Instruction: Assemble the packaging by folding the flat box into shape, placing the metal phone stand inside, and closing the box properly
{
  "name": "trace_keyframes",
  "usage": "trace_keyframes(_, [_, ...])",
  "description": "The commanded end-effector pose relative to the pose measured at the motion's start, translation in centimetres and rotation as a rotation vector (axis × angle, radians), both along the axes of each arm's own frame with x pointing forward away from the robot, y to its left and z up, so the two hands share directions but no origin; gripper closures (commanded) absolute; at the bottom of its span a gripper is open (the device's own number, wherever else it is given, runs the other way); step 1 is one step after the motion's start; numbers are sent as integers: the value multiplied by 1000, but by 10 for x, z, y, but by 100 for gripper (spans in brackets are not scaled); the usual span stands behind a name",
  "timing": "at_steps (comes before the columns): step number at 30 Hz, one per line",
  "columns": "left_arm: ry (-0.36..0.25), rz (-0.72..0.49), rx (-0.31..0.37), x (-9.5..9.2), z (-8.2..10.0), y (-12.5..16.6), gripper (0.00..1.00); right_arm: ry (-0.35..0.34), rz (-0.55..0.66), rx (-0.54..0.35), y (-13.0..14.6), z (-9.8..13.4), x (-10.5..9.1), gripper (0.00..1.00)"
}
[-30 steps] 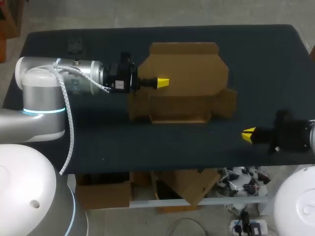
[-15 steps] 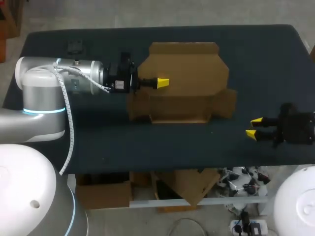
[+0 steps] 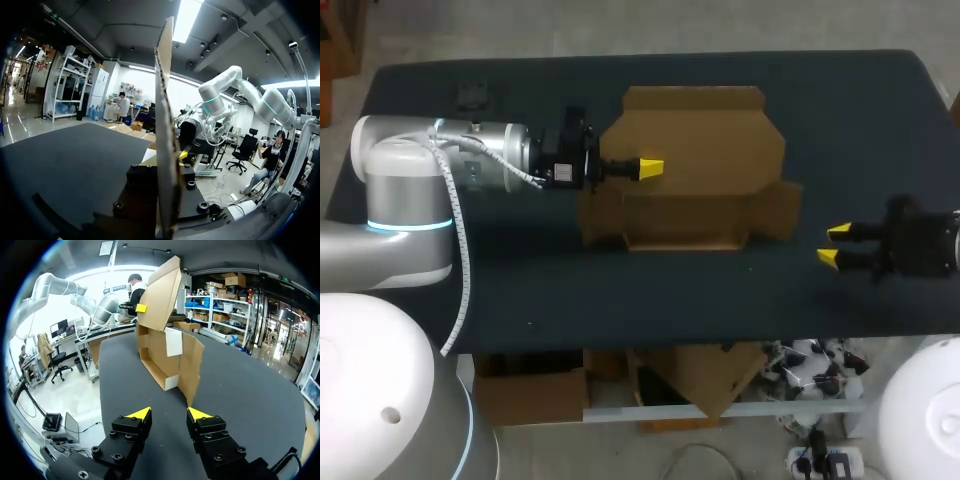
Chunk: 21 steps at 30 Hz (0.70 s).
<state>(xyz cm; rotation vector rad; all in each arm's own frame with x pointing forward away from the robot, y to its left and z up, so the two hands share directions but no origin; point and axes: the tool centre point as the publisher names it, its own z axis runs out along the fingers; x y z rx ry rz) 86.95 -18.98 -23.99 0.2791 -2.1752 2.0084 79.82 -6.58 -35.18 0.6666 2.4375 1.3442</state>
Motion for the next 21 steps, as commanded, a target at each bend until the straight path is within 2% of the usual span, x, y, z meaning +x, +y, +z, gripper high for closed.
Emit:
trace_keyframes(1, [0, -2, 0, 0, -4, 1, 100, 3, 11, 7, 3, -8, 16, 53])
trace_keyframes(11, [0, -2, 0, 0, -4, 1, 100, -7, 29, 33, 18, -14, 47, 52])
trace_keyframes(21, [0, -2, 0, 0, -4, 1, 100, -17, 40, 48, 29, -14, 68, 53])
